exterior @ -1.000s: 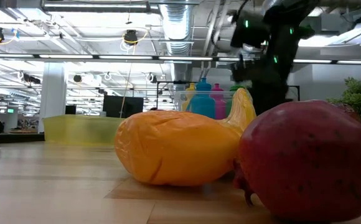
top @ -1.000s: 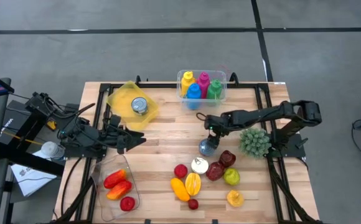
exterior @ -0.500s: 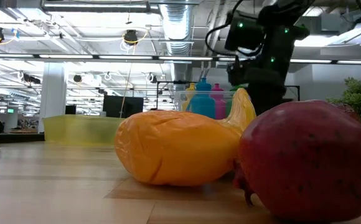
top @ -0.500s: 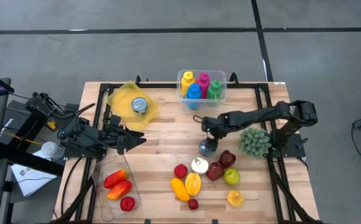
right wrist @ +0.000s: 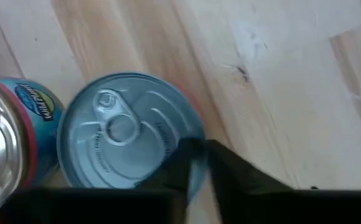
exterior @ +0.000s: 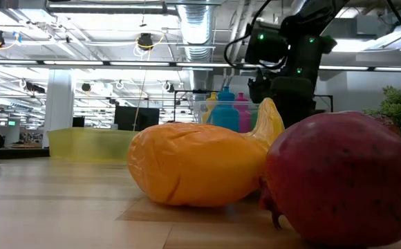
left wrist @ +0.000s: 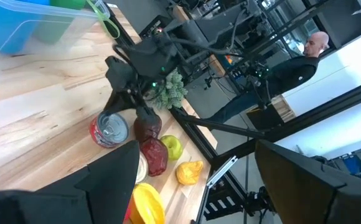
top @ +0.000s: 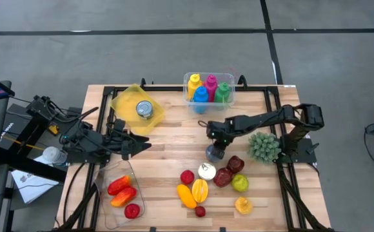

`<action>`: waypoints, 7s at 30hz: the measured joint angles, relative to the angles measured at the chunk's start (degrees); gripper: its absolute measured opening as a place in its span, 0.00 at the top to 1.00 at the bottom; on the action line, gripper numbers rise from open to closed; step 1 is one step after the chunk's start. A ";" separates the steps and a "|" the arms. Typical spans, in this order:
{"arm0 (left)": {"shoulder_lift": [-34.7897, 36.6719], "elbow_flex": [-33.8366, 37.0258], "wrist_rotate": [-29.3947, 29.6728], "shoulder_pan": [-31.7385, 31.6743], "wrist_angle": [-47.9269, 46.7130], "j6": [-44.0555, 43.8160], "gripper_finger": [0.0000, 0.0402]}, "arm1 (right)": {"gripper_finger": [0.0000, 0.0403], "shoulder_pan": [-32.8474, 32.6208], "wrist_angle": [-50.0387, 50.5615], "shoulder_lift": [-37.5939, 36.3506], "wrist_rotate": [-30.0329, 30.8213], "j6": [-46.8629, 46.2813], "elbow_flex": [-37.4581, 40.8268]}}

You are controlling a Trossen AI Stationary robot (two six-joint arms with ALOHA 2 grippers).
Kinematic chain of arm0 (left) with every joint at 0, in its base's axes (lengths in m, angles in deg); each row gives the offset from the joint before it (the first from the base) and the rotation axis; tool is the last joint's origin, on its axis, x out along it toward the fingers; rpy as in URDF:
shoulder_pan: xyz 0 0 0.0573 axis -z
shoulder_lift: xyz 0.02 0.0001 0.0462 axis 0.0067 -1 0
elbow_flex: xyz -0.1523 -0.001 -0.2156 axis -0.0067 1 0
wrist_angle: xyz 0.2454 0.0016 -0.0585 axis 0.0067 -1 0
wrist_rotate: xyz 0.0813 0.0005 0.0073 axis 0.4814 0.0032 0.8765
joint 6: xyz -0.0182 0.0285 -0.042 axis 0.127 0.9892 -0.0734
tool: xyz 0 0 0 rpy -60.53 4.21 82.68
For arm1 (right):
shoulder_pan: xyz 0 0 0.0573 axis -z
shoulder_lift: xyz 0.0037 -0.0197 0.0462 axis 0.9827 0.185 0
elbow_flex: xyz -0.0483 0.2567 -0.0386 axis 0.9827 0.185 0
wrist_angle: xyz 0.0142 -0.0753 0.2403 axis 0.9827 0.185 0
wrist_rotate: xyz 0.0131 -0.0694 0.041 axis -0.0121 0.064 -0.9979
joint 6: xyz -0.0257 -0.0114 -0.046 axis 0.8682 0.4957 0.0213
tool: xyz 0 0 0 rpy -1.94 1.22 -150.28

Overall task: Pick & Place Food Item
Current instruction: Put the red tuna can into the yellow bin

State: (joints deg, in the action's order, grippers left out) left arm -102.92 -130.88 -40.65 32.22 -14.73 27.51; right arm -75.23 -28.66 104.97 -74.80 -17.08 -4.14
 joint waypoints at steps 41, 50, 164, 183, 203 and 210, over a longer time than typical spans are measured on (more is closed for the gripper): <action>-19.84 -0.02 -24.54 -24.92 -2.05 17.21 0.23 | 1.00 4.92 -3.28 -2.02 3.93 -1.30 -8.48; -28.23 -0.02 -36.96 -34.51 8.61 19.70 0.23 | 1.00 4.89 -3.23 -2.02 3.93 -0.57 -12.05; 12.85 30.87 -14.43 -75.47 15.07 -6.92 0.68 | 0.83 -0.03 7.96 -24.13 13.39 6.65 -22.58; 12.87 36.74 -12.47 -76.28 6.06 -15.82 0.68 | 0.83 0.14 7.94 -24.11 13.45 6.70 -22.56; 12.92 43.17 -12.75 -76.28 13.24 -19.60 0.62 | 0.83 0.14 7.96 -24.09 14.75 7.28 -22.54; 12.85 43.28 -13.08 -76.28 16.51 -18.25 0.49 | 0.83 0.14 7.94 -24.09 14.77 8.62 -22.54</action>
State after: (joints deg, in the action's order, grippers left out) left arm -90.07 -87.60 -53.73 -44.06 1.78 9.27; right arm -75.09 -20.72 80.88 -60.03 -8.46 -26.68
